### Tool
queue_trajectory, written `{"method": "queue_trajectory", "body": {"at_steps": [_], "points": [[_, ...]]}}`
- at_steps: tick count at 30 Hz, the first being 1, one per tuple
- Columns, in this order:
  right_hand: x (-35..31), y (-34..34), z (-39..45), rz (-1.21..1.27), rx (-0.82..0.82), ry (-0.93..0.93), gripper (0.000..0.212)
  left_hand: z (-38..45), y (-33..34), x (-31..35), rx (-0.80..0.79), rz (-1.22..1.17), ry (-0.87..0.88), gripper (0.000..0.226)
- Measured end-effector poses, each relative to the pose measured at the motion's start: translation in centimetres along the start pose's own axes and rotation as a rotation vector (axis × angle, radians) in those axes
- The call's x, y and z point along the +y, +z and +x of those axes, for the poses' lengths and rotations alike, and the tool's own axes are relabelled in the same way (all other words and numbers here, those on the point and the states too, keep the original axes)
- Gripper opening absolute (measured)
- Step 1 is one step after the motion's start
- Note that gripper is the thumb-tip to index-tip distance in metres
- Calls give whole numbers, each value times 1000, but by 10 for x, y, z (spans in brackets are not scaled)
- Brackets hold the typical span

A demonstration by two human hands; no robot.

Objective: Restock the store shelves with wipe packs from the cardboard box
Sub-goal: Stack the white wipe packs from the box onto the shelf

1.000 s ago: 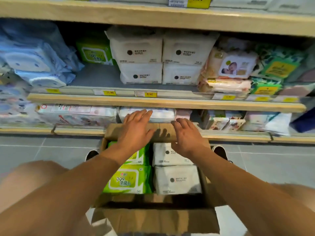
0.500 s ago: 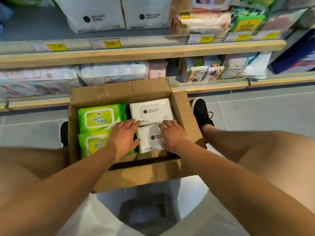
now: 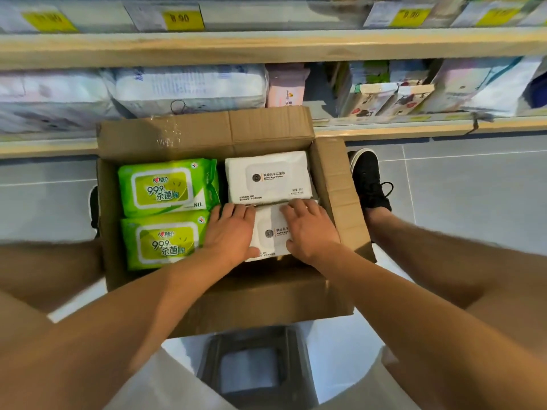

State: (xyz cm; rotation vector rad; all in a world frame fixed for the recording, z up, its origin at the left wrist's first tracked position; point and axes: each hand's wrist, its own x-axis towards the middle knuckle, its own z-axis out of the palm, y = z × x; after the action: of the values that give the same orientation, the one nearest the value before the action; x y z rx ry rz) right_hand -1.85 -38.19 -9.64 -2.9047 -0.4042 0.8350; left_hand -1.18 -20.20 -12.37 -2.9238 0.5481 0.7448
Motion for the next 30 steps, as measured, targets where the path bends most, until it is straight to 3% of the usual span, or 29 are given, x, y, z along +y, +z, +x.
{"method": "queue_trajectory", "body": {"at_steps": [5, 9, 15, 20, 27, 30], "points": [[-2, 1, 12, -89, -21, -82, 84, -13, 9, 1, 131, 18, 89, 82], [-13, 5, 28, -111, -187, -89, 95, -27, 24, -3, 291, -7, 178, 69], [-18, 3, 45, -126, -342, -55, 105, -24, 22, -28, 372, -189, 214, 39], [-15, 14, 19, -179, -220, -141, 104, 17, -10, -48, 412, -399, 97, 50], [-11, 33, -12, -133, -39, -190, 93, 83, -30, -34, 100, -230, 114, 82], [-7, 35, -18, -104, 19, -189, 88, 89, -35, -24, 87, -168, 29, 96]]}}
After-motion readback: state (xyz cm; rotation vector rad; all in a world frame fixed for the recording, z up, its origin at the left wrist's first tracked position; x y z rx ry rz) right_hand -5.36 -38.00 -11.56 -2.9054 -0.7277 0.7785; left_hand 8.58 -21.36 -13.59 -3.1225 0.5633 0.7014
